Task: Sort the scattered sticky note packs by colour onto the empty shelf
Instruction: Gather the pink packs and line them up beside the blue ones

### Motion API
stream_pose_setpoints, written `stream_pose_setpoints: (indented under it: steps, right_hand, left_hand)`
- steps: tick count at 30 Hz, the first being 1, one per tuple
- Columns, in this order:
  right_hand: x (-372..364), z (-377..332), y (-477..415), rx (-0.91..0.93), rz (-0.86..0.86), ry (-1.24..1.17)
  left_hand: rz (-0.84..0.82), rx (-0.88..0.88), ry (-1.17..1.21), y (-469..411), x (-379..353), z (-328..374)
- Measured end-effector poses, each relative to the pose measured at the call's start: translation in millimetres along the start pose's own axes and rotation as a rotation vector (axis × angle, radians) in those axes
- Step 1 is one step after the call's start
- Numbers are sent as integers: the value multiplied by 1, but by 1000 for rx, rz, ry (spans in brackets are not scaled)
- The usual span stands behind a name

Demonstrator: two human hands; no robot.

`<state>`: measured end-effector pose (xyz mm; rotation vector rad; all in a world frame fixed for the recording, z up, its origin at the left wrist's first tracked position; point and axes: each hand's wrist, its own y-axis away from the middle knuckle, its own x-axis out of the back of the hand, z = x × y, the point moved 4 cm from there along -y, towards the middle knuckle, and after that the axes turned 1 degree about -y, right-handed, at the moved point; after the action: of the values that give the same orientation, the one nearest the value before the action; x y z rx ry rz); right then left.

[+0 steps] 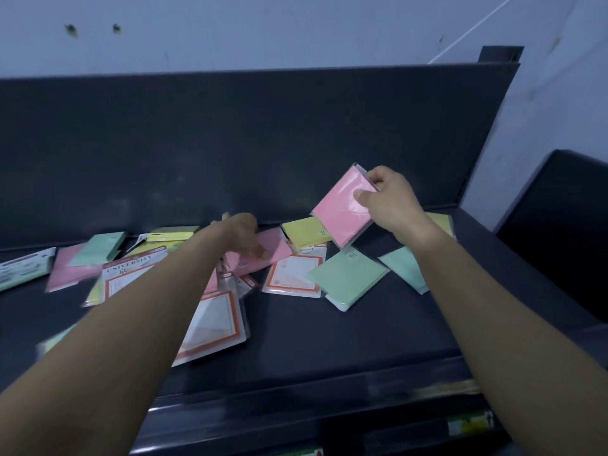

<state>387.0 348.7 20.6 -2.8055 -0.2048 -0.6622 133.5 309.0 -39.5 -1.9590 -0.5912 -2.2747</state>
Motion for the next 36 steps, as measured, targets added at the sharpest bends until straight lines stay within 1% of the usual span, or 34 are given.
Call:
stream_pose_setpoints:
  steps: [2,6,10,13,15,17,20,22,26,30,32,36]
  right_hand:
    - [1,-3,5,11,11,-12]
    - [13,-11,23,3,97,6]
    - [31,-24,54,8,257,45]
    - [48,-36,94,28,426,90]
    - [64,-41,129,36,543,106]
    - [80,-41,170,-4,649,133]
    - [104,-34,242,-77,792,120]
    - [122,-32,297,-142,897,148]
    - [170,-30,416,-303,1110,271]
    - [211,-41,541,-405,1311,382]
    - [227,-46,604,-452,1405,409]
    - [261,-53,730,-572,1574,451]
  left_hand:
    - [60,-49,47,5,5,3]
    - [226,-250,212,27,28,17]
    - [353,-430,421,60,53,27]
    - [363,-613,585,99,66,43]
    - [309,-734,693,129,65,59]
    - [239,-856,764,161,58,78]
    - [107,-1023,829,214,39,107]
    - [-1,-1146,830,253,25,130]
    - [-205,-1344,698,344,-10,185]
    - [-473,-1502,586,445,-49,232]
    - [-530,-1580,512,494,-65,252]
    - [-593,-1765,481,596,-94,293]
